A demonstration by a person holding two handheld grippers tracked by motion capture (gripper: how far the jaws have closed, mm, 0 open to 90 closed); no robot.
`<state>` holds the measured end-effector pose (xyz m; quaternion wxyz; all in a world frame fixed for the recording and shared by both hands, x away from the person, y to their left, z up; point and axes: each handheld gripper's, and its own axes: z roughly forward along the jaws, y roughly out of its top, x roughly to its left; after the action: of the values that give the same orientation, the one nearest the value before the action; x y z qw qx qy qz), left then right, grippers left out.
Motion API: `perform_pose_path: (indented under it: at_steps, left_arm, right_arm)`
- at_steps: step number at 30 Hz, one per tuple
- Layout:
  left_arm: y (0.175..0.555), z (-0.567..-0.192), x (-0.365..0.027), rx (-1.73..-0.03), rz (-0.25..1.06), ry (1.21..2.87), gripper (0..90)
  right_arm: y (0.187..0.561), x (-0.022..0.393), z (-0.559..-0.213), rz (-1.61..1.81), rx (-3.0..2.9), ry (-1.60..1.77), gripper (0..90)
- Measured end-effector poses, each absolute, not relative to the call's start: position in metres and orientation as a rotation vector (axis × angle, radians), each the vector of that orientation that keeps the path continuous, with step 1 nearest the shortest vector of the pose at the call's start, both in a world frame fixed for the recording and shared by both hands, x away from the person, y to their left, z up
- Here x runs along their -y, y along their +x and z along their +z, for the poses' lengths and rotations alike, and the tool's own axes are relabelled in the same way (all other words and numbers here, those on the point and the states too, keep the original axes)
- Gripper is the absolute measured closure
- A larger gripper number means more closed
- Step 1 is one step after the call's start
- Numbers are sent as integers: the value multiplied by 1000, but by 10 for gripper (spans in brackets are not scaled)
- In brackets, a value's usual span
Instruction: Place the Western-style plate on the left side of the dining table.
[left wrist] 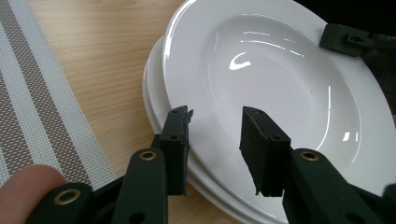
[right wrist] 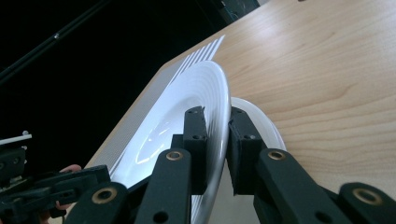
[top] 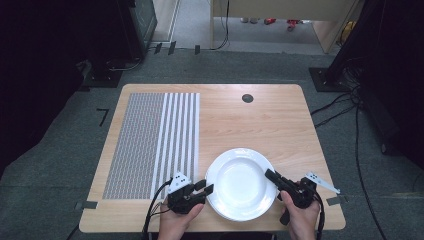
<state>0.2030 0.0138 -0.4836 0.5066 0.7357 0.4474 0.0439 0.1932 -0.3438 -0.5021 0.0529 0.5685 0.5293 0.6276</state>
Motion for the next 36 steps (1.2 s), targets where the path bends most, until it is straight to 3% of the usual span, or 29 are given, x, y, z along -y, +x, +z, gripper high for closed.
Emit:
perform_pose_path:
  at_steps: [7,16,36]
  left_arm:
    - [207,-488,-18,-1117,105,1766,580]
    - [206,-492,-16,-1111,105,1778,596]
    - [206,-491,-26,-1091,-45,1650,723]
  right_arm:
    - [195,340,-505,1916,-1659,1695,801]
    - [195,340,-506,1913,-1659,1675,799]
    - [191,337,-498,1990,-1555,1665,811]
